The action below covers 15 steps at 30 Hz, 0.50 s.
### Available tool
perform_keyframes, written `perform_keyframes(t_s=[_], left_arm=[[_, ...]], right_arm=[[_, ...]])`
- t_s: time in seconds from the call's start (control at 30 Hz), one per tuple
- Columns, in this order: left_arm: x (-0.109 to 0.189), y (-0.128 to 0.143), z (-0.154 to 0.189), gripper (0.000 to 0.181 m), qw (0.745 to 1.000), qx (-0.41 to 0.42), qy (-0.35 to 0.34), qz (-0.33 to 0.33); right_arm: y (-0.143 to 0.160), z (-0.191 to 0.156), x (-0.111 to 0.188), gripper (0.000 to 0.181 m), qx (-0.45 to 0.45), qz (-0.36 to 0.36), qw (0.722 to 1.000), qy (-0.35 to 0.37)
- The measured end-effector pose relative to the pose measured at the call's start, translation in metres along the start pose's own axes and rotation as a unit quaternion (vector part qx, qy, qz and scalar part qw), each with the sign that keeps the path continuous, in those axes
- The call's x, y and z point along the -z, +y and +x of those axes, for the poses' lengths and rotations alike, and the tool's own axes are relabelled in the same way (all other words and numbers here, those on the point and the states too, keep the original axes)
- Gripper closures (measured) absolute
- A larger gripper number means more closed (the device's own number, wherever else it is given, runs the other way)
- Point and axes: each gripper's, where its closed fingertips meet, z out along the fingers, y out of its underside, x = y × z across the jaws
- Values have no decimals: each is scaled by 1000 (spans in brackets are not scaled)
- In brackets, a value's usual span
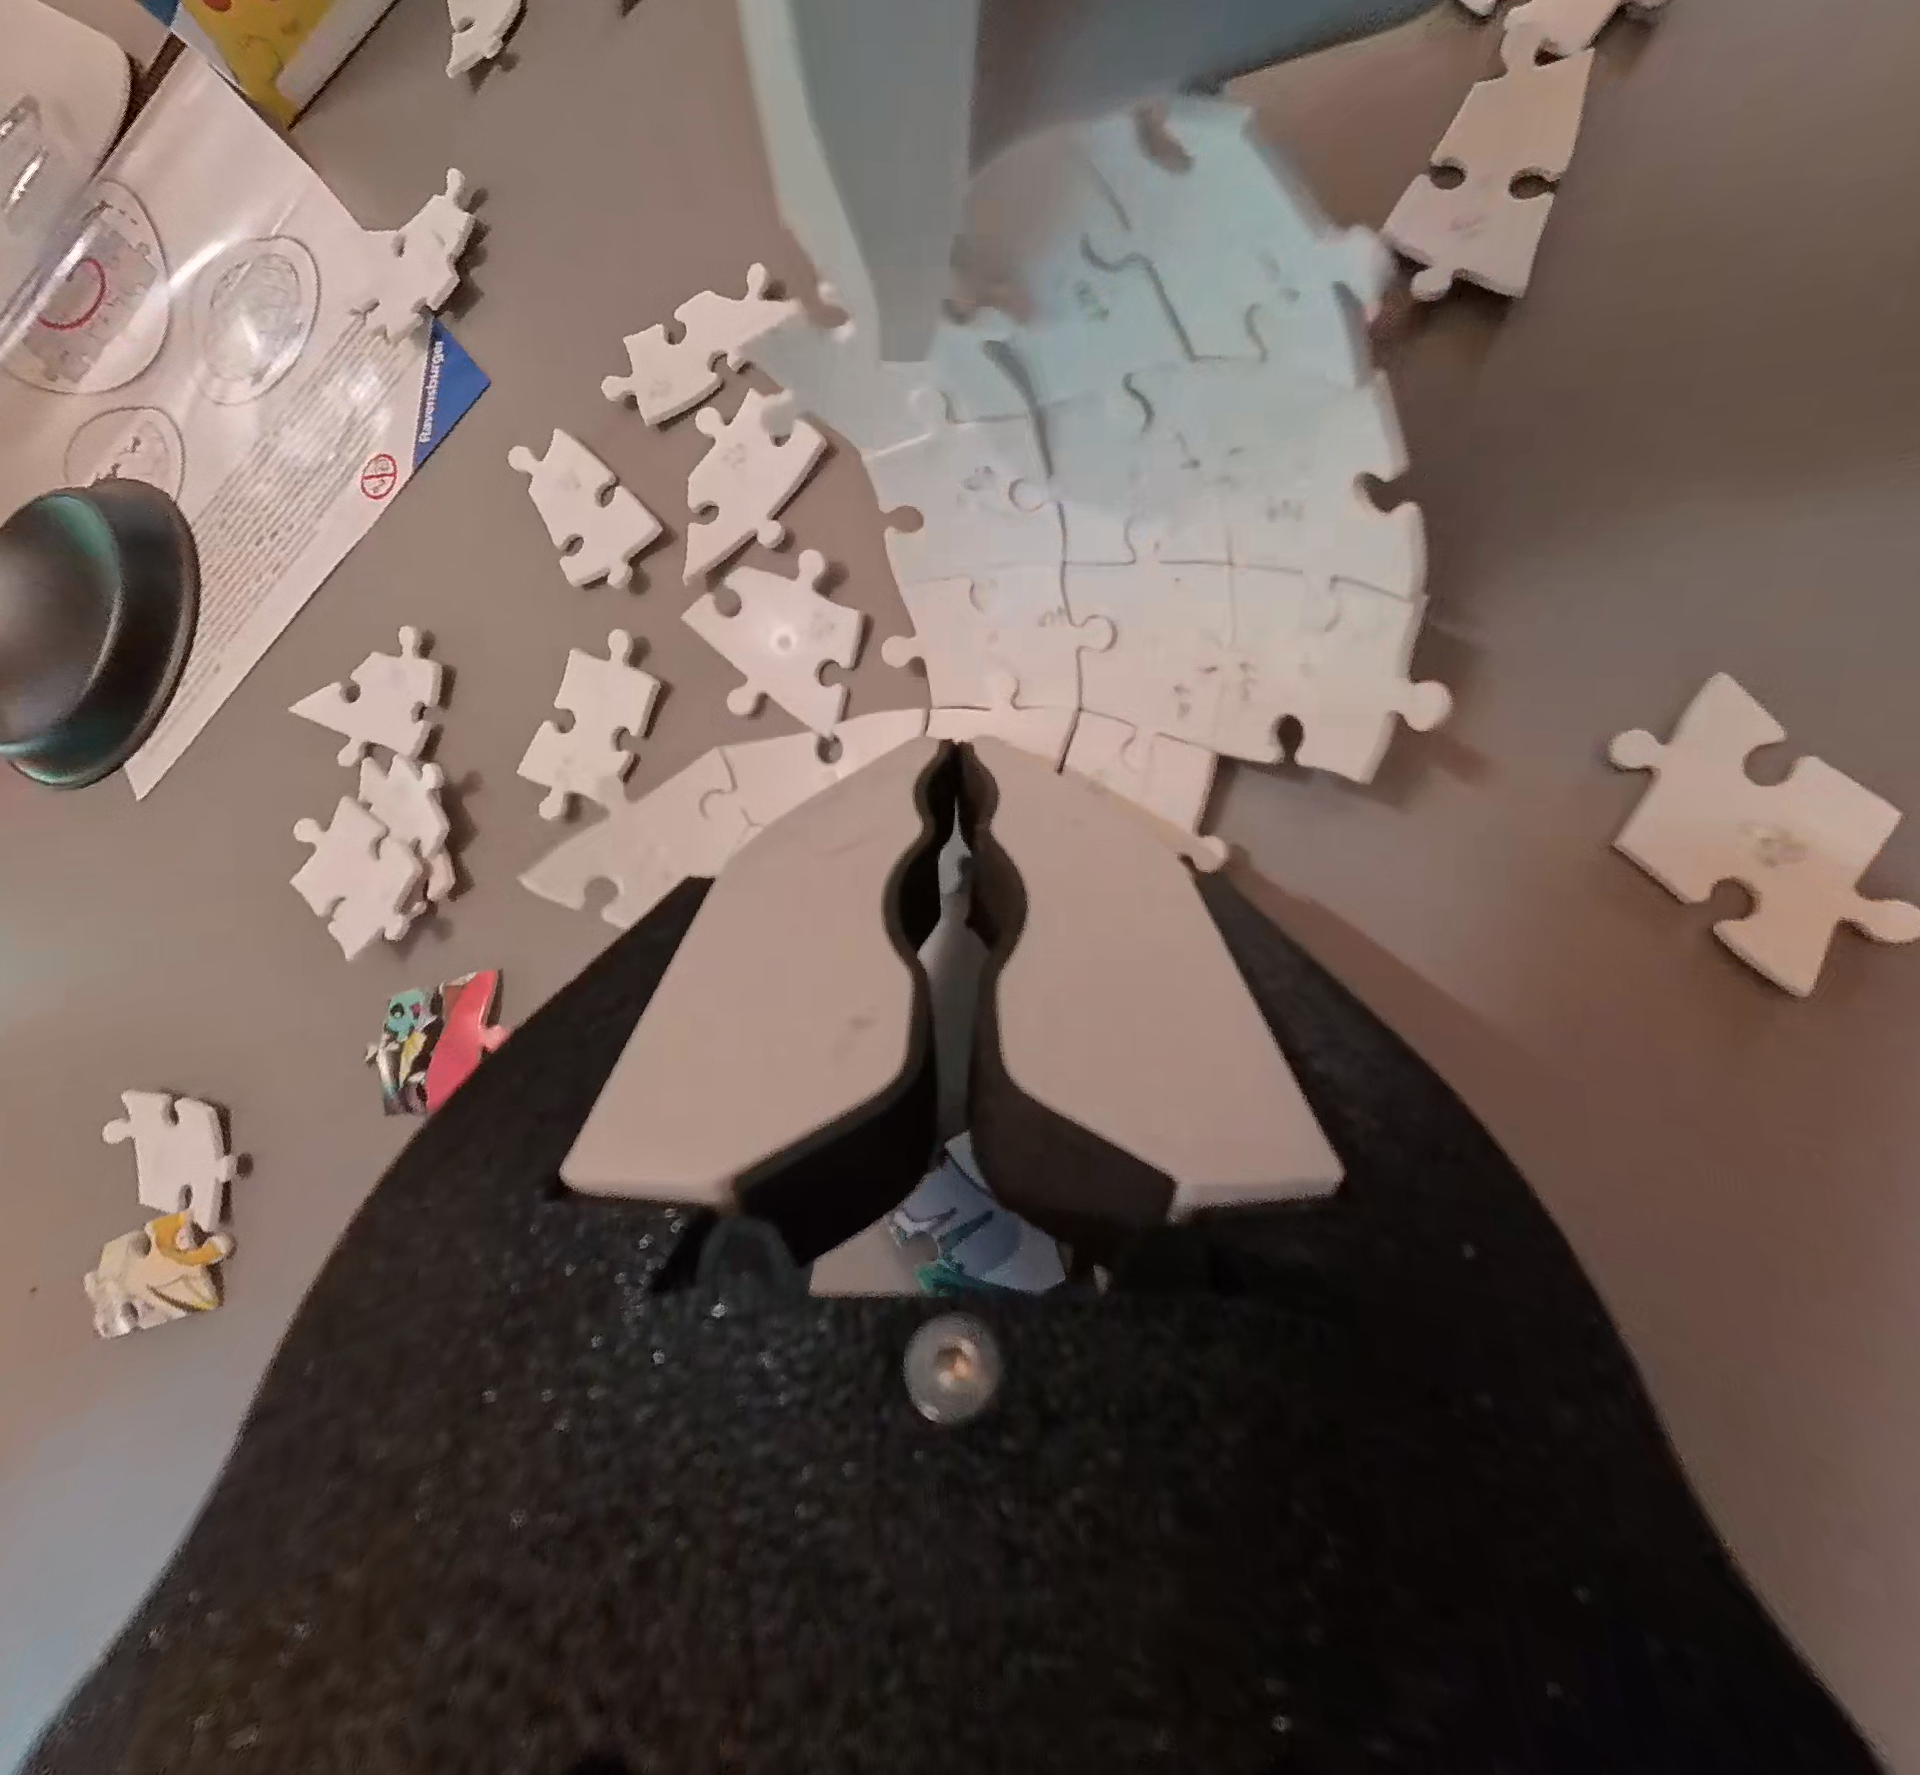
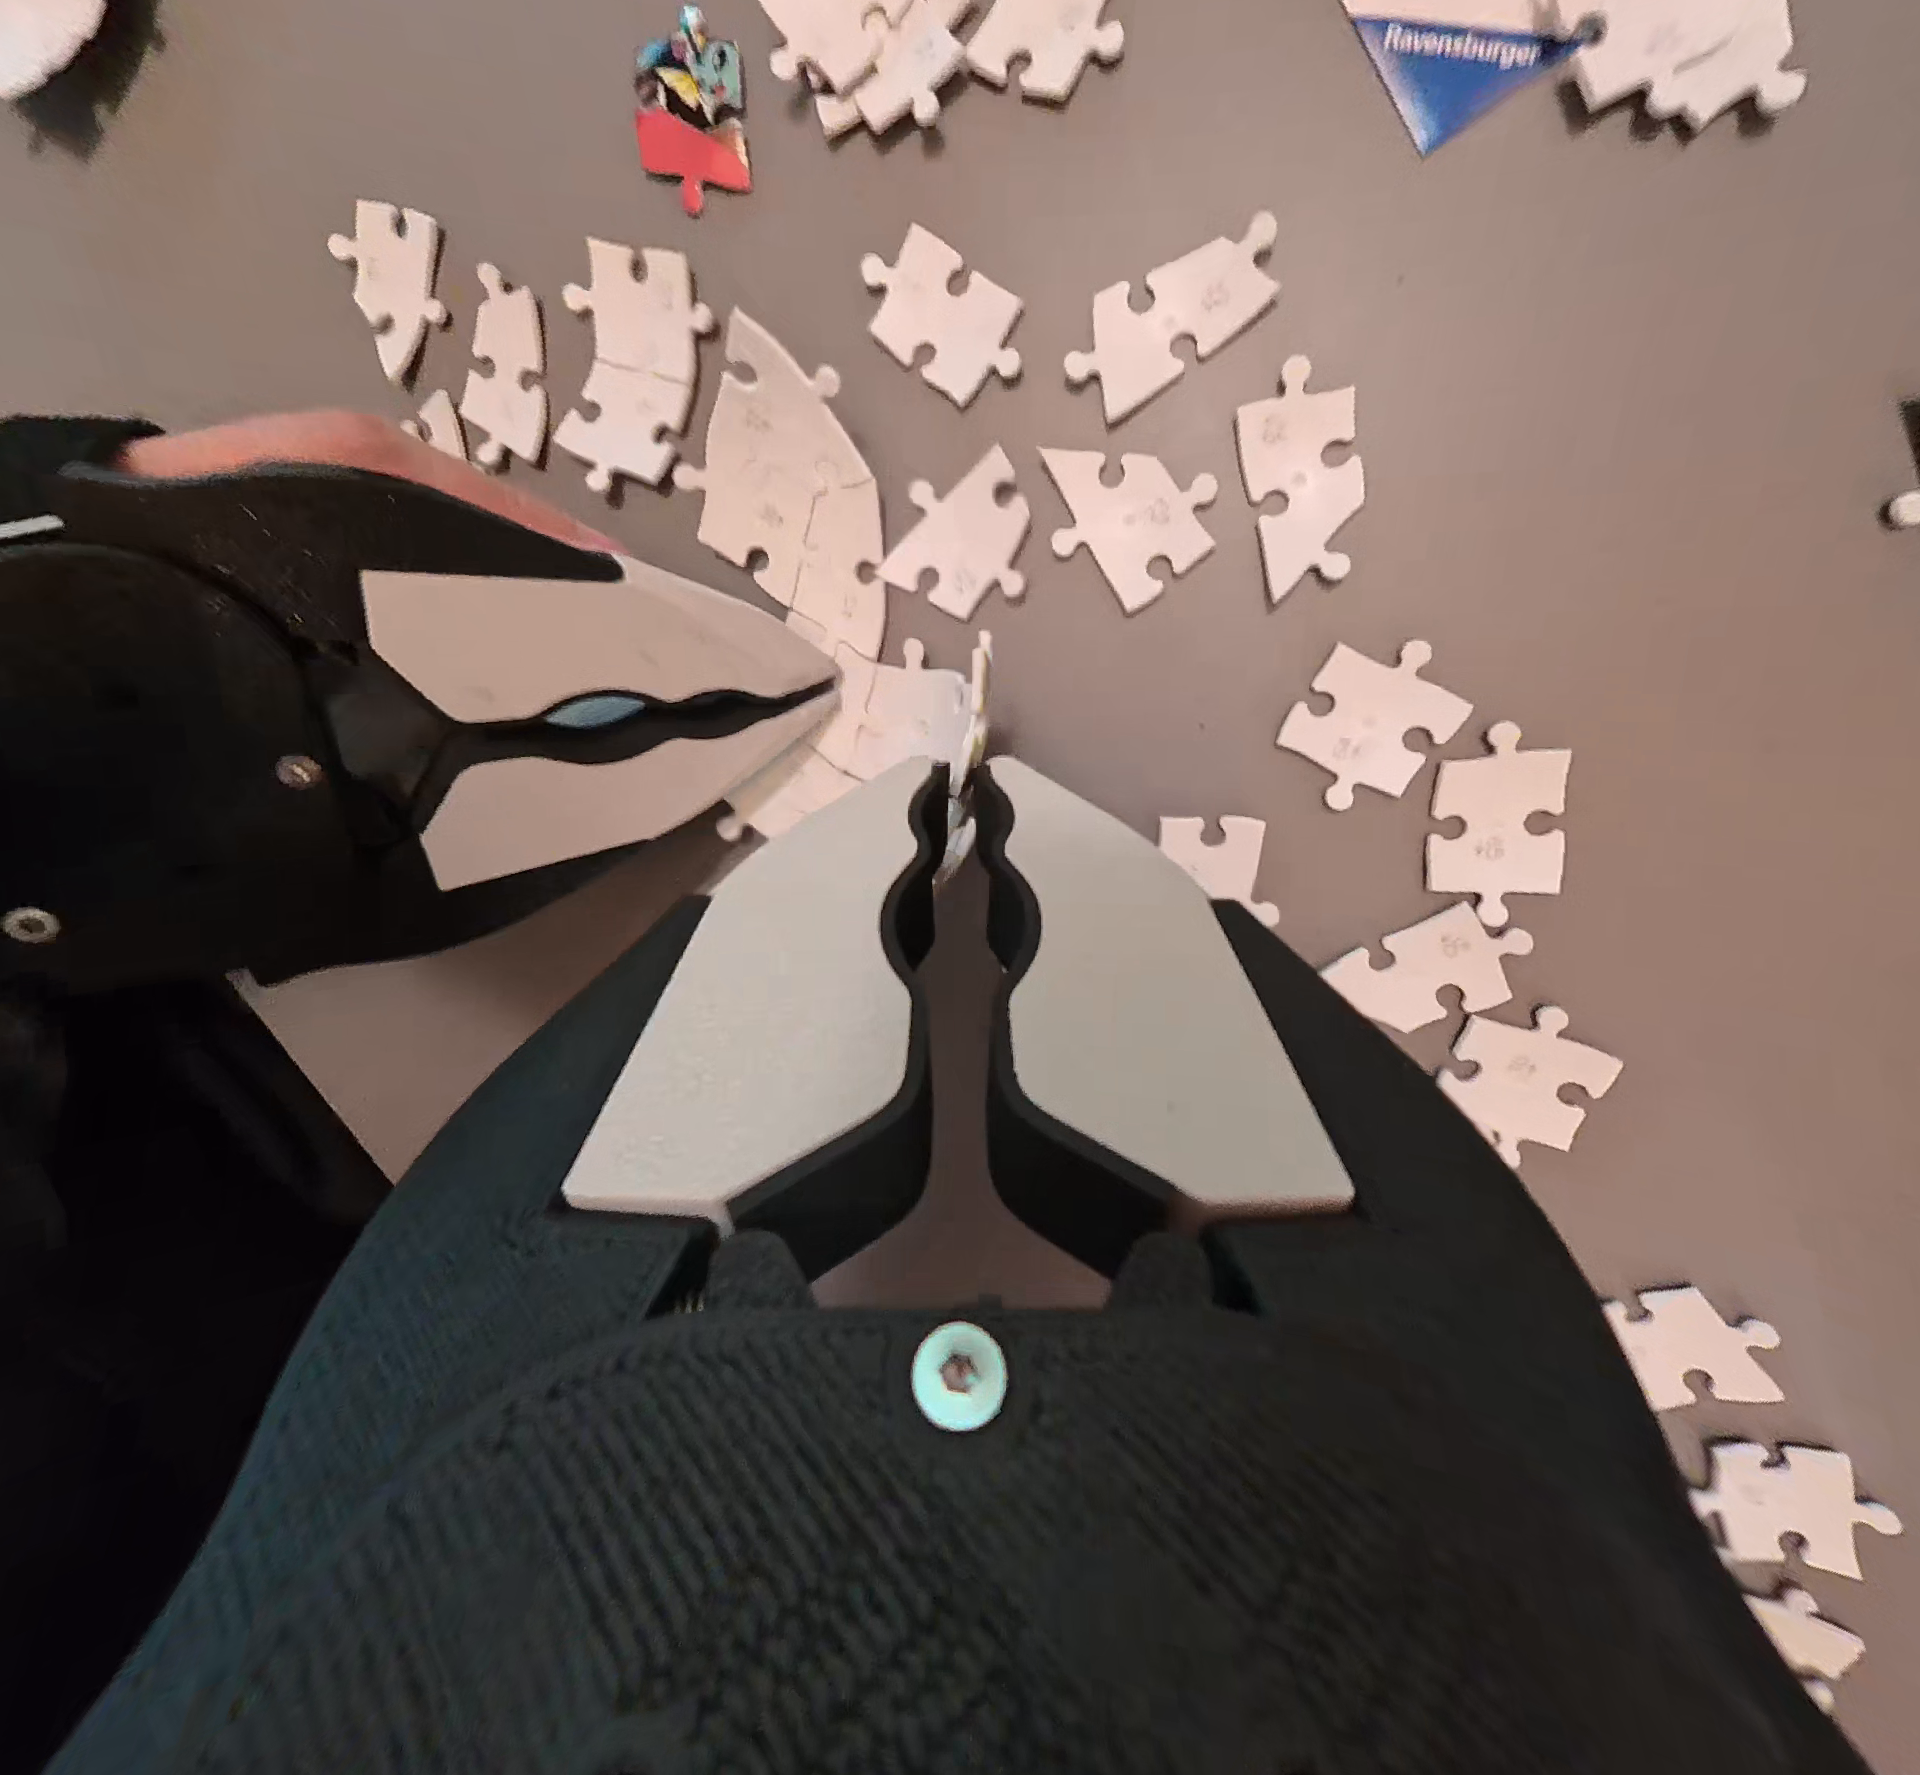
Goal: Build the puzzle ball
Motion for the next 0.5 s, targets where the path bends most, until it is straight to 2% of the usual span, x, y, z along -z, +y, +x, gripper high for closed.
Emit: perform_keyframes(t_s=[0.37, 0.5], left_arm=[[0, 0, 0, 181, 999, -29, -17, 2], [13, -10, -6, 181, 998, 28, 16, 57]], right_arm=[[7, 3, 0, 177, -24, 11, 1000, 14], [11, 4, -1, 178, -31, 14, 999, 20]])
